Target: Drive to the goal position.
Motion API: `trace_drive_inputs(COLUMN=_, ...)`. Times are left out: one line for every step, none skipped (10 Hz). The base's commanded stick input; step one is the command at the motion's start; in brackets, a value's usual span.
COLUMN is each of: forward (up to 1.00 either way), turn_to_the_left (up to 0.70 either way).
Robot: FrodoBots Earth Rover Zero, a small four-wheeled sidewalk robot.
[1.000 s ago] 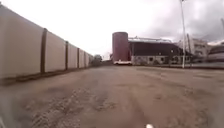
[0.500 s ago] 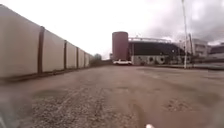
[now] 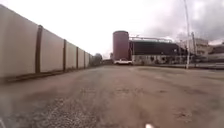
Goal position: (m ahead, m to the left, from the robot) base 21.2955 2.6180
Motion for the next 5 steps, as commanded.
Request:
trace_drive_inputs(forward=0.60, turn_to_the_left=0.00)
trace_drive_inputs(forward=0.60, turn_to_the_left=0.00)
trace_drive_inputs(forward=0.60, turn_to_the_left=0.00)
trace_drive_inputs(forward=0.60, turn_to_the_left=0.00)
trace_drive_inputs(forward=0.60, turn_to_the_left=0.00)
